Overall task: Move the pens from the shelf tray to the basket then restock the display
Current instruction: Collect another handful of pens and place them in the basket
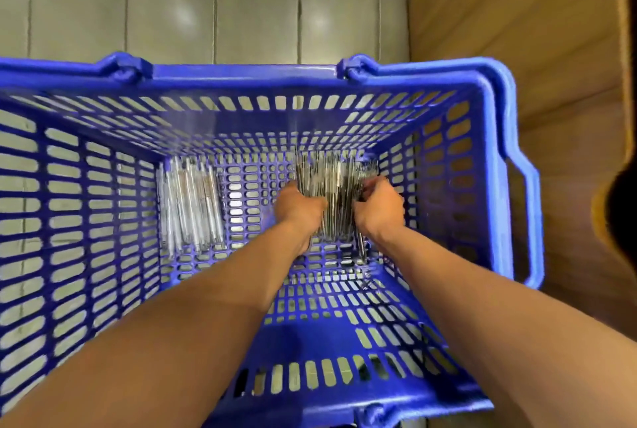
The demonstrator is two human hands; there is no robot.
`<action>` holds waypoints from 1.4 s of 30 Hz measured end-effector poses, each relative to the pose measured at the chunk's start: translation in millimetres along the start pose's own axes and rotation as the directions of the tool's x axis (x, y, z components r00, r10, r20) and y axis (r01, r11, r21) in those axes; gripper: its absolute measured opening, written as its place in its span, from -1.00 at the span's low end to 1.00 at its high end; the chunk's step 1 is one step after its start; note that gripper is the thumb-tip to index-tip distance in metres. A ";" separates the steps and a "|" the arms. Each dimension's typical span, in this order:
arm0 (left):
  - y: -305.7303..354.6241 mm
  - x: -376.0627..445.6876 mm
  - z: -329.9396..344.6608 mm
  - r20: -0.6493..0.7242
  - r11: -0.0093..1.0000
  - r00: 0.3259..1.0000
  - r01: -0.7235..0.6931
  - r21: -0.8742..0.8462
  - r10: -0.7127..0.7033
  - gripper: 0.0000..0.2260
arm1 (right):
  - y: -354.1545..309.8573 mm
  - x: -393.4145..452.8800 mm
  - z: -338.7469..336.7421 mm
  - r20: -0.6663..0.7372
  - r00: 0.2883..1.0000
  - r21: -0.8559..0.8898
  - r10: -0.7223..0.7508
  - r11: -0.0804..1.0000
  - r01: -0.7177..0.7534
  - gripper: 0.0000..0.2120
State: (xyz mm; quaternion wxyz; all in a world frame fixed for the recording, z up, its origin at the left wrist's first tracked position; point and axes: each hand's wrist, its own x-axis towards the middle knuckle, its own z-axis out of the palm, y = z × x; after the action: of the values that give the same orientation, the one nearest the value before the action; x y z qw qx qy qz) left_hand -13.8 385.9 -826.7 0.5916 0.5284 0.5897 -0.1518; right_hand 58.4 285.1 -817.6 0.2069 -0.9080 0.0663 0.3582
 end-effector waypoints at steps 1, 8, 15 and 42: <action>1.2 -3.0 -0.8 0.003 0.999 1.000 0.003 0.040 -0.004 -0.48 | -0.7 -1.4 -1.6 0.003 1.000 -0.010 0.000 1.000 0.000 -0.62; 0.6 -7.2 -8.9 0.070 0.983 0.997 -0.032 0.179 0.020 -0.42 | 5.2 -11.3 -8.8 0.117 0.993 -0.047 -0.009 0.999 0.014 -0.61; 4.7 -17.8 -25.2 0.152 0.970 0.987 -0.078 0.229 0.043 -0.44 | 17.1 -25.5 -14.6 0.173 0.985 0.014 -0.003 1.000 0.000 -0.58; -33.8 -292.8 -149.6 0.210 0.979 0.960 -0.160 -0.125 0.184 -0.91 | 29.0 -291.0 -131.1 0.050 0.982 0.725 -0.183 0.683 0.090 -0.86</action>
State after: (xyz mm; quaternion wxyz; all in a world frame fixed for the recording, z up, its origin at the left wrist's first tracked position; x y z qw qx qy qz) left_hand -196.9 363.0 -552.5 0.6917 0.5253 0.4794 -0.1257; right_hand -81.5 195.3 -543.6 0.5753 -0.7340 0.1210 0.3402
